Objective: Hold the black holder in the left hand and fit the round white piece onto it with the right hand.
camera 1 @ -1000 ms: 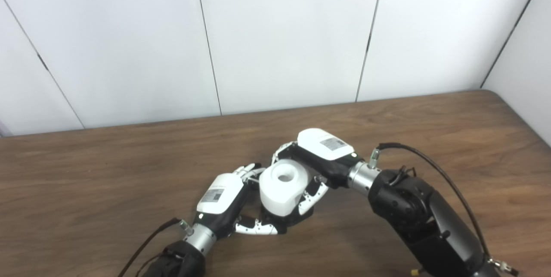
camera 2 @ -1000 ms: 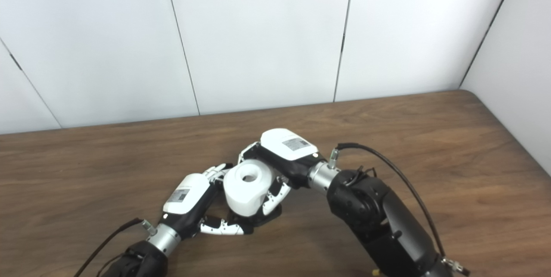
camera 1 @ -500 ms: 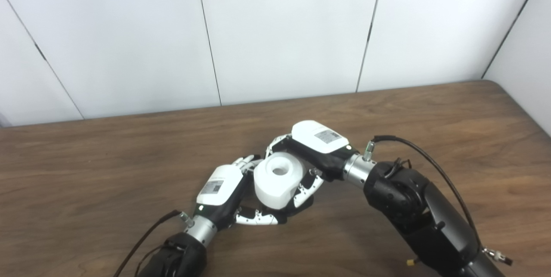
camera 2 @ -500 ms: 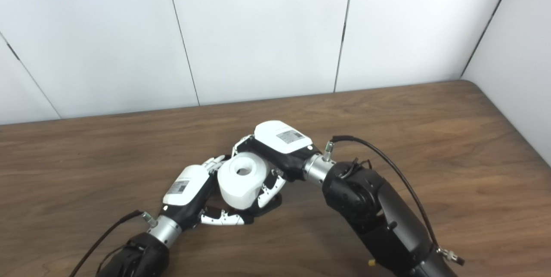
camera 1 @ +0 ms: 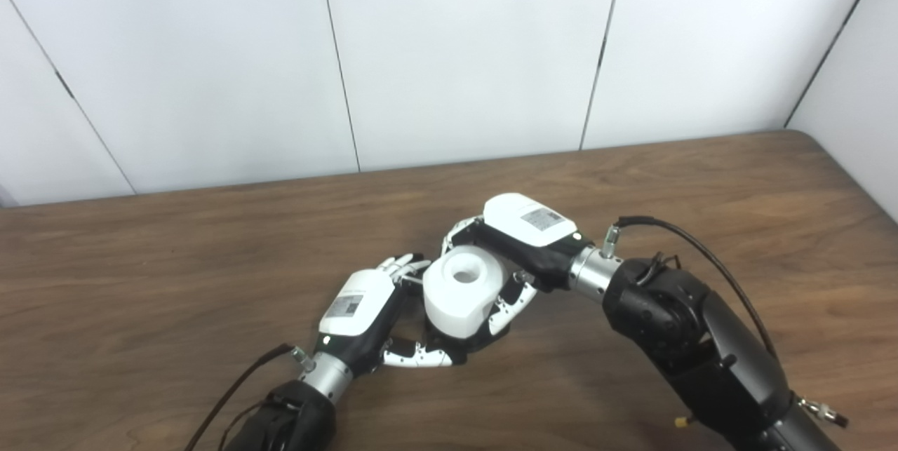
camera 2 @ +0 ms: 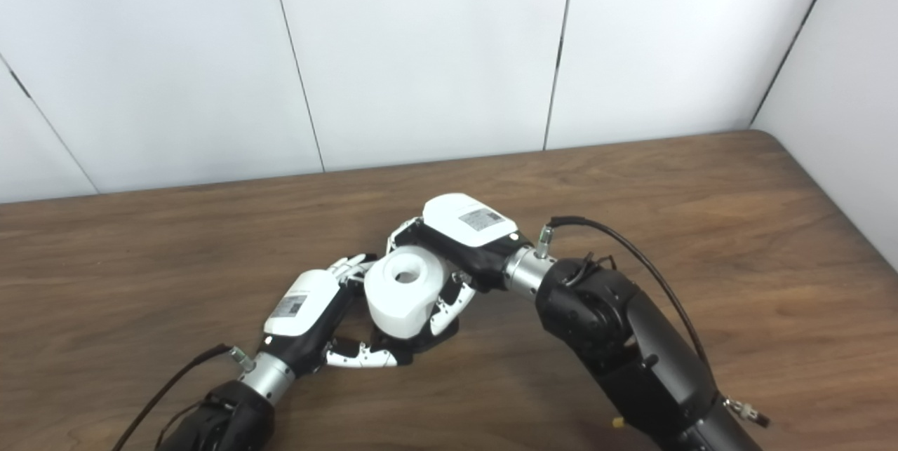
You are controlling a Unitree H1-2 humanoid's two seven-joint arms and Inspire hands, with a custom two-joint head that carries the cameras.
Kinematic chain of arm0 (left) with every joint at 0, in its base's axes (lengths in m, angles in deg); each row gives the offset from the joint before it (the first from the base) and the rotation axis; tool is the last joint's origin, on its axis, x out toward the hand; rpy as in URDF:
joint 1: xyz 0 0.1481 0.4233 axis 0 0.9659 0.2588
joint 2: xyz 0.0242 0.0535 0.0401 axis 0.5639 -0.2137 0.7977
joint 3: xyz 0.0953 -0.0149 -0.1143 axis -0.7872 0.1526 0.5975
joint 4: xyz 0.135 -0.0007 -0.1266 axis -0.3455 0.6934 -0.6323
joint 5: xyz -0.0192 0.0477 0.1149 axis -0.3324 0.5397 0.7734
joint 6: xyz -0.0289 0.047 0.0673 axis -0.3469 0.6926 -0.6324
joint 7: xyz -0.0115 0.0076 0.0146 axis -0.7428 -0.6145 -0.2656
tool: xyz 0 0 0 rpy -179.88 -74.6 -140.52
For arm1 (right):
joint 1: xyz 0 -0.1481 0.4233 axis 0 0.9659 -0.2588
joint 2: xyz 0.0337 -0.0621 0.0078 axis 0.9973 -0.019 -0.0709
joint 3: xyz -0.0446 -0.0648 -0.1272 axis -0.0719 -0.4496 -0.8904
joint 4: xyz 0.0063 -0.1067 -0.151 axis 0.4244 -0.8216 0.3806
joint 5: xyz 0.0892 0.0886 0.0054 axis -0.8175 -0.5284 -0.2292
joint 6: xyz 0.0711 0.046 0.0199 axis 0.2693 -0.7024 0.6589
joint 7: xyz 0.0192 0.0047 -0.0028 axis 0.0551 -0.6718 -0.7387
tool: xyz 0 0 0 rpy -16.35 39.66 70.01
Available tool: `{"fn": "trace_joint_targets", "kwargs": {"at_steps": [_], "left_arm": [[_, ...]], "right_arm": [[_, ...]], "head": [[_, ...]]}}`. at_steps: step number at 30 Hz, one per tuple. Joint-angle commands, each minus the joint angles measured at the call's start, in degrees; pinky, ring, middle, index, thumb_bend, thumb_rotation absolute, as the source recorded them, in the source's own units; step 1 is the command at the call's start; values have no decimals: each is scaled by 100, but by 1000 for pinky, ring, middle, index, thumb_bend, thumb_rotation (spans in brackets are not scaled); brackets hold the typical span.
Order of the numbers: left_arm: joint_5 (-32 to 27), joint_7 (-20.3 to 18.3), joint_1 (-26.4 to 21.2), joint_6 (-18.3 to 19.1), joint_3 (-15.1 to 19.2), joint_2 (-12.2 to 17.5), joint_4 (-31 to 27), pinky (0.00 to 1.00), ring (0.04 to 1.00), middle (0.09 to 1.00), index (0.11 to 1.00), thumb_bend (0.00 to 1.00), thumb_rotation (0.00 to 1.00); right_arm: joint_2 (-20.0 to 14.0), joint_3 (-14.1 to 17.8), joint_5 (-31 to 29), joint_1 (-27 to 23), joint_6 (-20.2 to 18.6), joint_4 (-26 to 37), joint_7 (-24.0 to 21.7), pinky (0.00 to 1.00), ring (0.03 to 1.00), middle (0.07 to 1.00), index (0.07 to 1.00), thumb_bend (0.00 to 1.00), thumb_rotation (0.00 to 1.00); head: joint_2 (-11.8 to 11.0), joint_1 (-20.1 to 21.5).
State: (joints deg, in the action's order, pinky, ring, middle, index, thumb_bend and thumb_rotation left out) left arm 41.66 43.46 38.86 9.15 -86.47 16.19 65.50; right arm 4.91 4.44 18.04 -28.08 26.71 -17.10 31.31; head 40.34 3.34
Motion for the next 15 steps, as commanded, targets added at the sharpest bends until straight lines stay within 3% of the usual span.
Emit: {"fn": "trace_joint_targets", "kwargs": {"at_steps": [1, 15], "left_arm": [[279, -488, 367, 389, -161, 232, 280, 934, 930, 854, 486, 523, 53], [291, -534, 387, 456, -184, 203, 209, 930, 929, 858, 485, 523, 53]], "right_arm": [[-160, 90, -1, -134, -52, 161, -103, 683, 698, 686, 483, 521, 130], [-200, 170, -72, -116, -116, 280, -230, 685, 706, 692, 482, 518, 131]], "head": [[18, 5], [127, -37]]}}
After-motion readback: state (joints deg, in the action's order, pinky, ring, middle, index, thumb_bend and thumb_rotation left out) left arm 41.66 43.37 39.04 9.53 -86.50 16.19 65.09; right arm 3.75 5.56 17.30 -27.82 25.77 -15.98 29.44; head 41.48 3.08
